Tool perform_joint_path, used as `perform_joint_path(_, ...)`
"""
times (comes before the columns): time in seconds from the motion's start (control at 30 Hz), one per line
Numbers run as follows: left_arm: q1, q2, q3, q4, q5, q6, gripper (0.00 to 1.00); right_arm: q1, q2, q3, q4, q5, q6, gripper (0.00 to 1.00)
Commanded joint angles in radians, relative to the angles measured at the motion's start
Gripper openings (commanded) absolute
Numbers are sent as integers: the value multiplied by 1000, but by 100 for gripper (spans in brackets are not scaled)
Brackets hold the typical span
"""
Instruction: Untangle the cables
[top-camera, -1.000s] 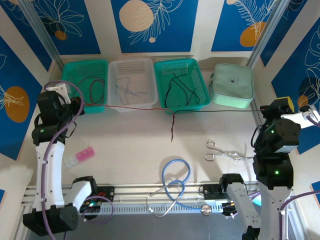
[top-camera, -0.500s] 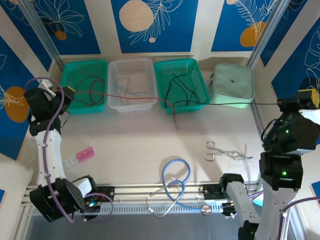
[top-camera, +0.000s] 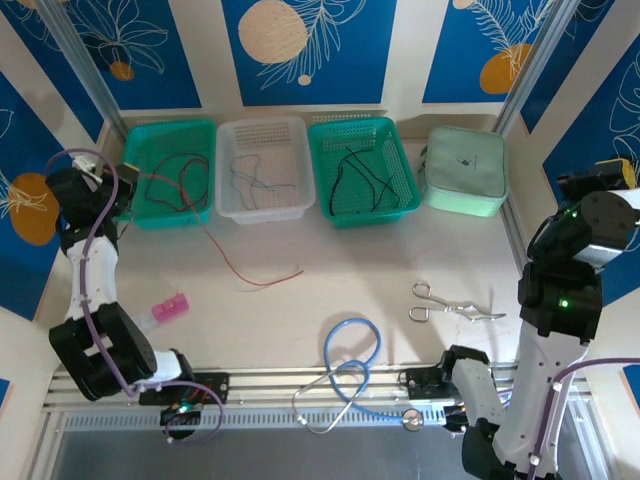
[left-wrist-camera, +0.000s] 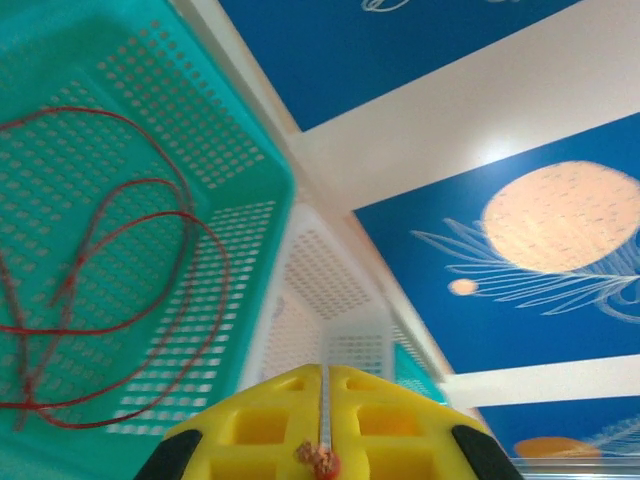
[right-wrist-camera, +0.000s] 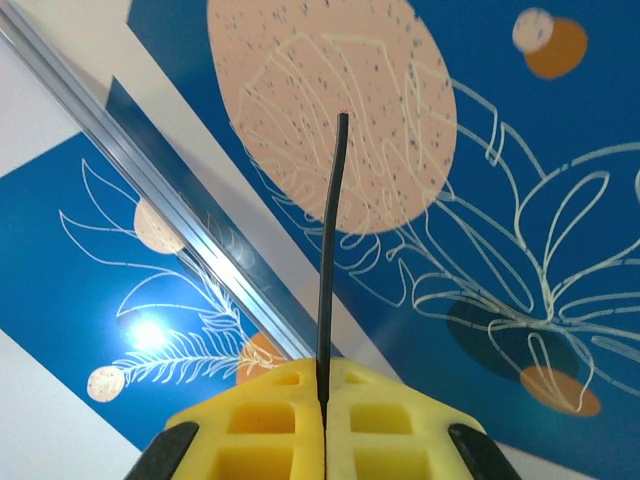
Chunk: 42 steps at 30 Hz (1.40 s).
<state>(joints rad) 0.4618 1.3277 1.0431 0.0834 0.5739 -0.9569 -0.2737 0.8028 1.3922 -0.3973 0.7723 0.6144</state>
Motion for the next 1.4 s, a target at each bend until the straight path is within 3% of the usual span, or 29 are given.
perform_joint_path(0.0, -25, -38, 64, 212, 99, -150, 0, -27, 4, -17, -16, -58, 99, 0)
perform_joint_path(0.33, -143, -56, 258, 348, -14, -229, 0, -51, 25, -32, -39, -113, 156, 0)
perform_joint_path(0.63, -155, 62, 530, 396, -90, -222, 0, -53, 21, -25, -85, -173, 215, 0)
perform_joint_path(1.07, -152, 299, 914, 388, -204, -133, 0, -62, 10, -30, -88, -174, 207, 0)
perform_joint_path(1.37, -126, 377, 1009, 392, -280, 30, 0, -87, 21, 15, -95, -210, 165, 0)
